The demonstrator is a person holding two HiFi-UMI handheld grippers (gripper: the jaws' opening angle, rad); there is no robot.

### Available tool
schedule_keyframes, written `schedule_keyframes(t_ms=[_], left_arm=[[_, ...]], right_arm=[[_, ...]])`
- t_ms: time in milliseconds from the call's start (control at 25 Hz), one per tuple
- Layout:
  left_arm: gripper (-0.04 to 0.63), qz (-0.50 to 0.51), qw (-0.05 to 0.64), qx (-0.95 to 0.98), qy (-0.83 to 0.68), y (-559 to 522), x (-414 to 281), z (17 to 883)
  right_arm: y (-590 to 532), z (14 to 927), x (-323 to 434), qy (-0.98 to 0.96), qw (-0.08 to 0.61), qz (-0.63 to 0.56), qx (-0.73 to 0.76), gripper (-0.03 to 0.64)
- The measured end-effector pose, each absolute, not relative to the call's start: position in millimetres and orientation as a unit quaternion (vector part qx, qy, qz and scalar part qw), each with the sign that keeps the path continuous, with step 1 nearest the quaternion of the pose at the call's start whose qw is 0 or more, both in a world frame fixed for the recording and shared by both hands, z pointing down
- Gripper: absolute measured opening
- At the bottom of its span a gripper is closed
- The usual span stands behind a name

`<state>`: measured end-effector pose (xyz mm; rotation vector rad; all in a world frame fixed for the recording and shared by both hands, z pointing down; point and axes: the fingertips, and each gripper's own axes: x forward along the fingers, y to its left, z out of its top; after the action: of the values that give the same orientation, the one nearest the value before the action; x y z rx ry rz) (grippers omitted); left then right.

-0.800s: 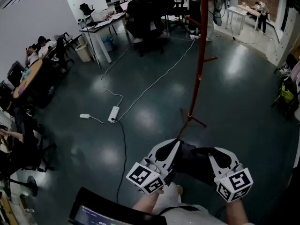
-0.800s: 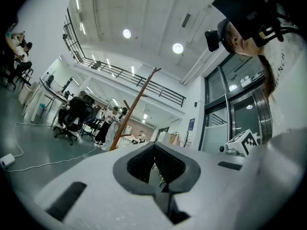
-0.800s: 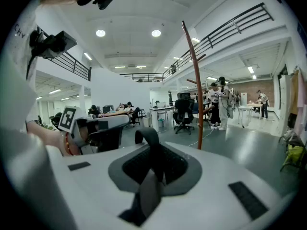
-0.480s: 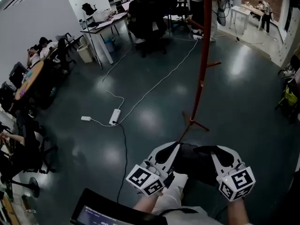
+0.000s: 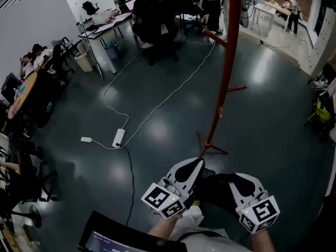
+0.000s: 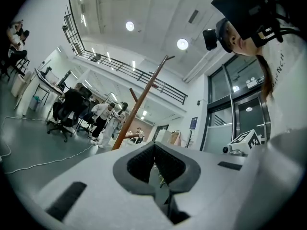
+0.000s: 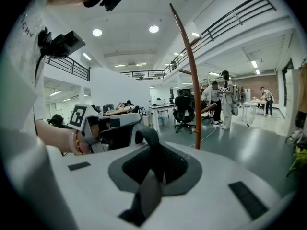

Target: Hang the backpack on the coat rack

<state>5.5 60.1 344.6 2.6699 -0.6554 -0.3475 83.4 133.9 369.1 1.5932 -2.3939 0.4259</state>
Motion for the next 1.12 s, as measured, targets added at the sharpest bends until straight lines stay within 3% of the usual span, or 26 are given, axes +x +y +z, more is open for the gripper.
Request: schedule_keyframes(t_ms=[1120], left_arm=[[0.009,-0.128,0.211,0.93,-0.271,-100,70,377]], right_arm=[[-60,385,145,-0.832,0.144,0.118,0.523,0.048]])
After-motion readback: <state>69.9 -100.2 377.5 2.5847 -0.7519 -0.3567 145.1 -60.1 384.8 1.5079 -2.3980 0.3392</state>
